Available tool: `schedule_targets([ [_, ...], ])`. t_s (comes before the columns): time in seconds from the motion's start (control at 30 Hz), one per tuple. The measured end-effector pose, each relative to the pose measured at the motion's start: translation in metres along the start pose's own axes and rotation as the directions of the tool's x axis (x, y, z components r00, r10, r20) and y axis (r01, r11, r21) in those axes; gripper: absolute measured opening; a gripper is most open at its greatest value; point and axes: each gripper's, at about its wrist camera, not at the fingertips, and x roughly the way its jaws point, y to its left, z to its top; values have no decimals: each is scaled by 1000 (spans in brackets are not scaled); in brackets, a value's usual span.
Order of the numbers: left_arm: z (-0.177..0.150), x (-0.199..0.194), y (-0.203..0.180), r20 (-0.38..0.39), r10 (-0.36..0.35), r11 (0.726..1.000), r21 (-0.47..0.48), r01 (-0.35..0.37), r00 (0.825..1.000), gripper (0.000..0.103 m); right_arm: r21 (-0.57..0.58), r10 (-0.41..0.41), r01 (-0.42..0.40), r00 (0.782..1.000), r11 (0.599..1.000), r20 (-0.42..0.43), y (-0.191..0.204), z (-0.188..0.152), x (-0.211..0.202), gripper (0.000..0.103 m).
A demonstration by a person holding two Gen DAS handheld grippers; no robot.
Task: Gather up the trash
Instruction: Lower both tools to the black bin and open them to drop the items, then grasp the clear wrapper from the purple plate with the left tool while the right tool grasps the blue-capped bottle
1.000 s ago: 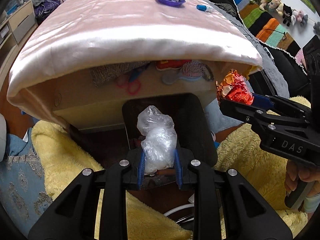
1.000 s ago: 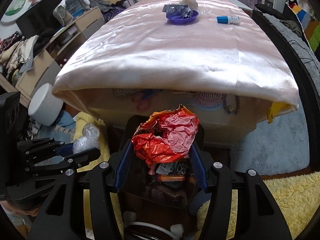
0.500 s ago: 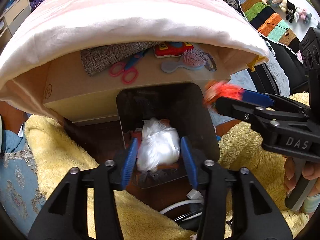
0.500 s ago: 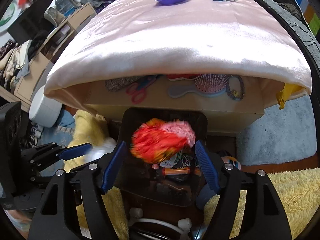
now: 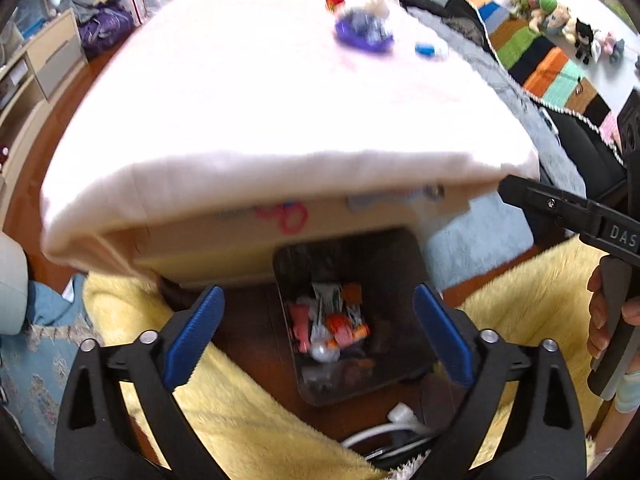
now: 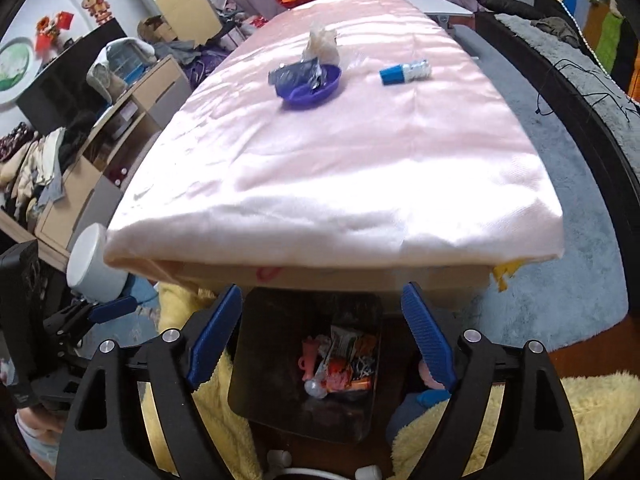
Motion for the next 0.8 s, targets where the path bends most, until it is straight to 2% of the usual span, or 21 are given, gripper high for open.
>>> schedule_targets([
  [0.17, 29, -13, 3, 58, 1, 1000, 5, -1, 998, 94, 15, -30, 30, 999, 999, 43, -15, 27, -6, 83],
  [0.37, 70, -15, 0, 90, 5, 1000, 17, -7, 996, 94, 19, -67, 66, 996, 998, 60, -30, 58, 2, 83],
  [0.7, 141, 1, -9, 145, 8, 999, 47, -15, 989, 93, -59, -187, 192, 979, 980, 83, -39, 116, 41, 83],
  [0.77, 154, 6, -12, 156, 5, 998, 62, -15, 988, 90, -66, -186, 192, 979, 979, 84, -42, 126, 50, 82],
  [0.8, 159, 8, -14, 158, 3, 998, 69, -14, 987, 86, -69, -186, 192, 979, 979, 86, -43, 130, 54, 80],
])
